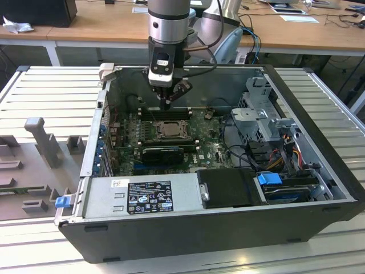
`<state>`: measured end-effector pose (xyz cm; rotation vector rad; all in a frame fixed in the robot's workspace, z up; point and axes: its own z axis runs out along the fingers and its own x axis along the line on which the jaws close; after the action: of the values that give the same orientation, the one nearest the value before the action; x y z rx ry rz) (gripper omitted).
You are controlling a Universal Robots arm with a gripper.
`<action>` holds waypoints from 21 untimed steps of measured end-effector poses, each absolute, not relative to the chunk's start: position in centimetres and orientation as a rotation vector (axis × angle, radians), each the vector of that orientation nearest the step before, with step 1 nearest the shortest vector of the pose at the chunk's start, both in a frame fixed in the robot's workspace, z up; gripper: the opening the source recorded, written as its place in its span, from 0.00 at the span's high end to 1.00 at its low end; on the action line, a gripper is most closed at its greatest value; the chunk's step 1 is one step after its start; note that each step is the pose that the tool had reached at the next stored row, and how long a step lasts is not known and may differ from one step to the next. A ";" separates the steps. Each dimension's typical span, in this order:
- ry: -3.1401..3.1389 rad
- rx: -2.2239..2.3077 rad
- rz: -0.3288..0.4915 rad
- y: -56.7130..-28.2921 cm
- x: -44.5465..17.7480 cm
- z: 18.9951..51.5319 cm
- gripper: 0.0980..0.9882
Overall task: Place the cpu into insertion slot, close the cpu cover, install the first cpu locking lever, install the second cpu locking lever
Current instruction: 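Install the first cpu locking lever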
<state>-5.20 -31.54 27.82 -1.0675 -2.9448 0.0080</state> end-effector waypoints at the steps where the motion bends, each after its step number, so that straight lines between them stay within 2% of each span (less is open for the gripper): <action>1: -2.952 -1.048 0.008 -31.5 -5.2 27.8 0.99; 21: -3.099 -0.502 0.007 -31.5 -5.2 27.8 0.99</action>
<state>-5.20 -31.54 27.81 -0.5025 -3.0992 0.0071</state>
